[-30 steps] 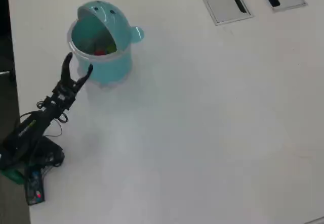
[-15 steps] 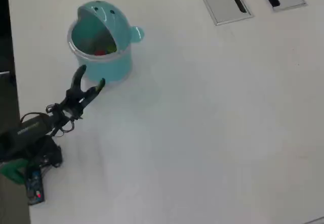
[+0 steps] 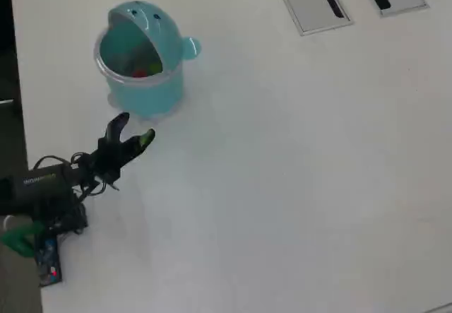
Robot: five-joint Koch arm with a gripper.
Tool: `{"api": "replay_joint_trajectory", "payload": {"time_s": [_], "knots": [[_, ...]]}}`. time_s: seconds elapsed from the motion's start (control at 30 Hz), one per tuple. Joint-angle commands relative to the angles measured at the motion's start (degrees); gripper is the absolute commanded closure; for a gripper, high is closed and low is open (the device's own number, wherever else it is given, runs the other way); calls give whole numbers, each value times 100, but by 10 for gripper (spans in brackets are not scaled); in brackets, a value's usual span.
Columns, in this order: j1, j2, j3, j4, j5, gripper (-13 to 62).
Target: Grasp RGB lego blocks and put them in the bin one by one.
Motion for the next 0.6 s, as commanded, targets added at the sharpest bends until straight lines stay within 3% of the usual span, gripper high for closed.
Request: {"api": "replay_joint_trajectory", "payload": {"time_s": [0.0,0.57], "knots": [[193,422,-123,-589,404,173],[167,431,1679,-2092,492,182]]}}
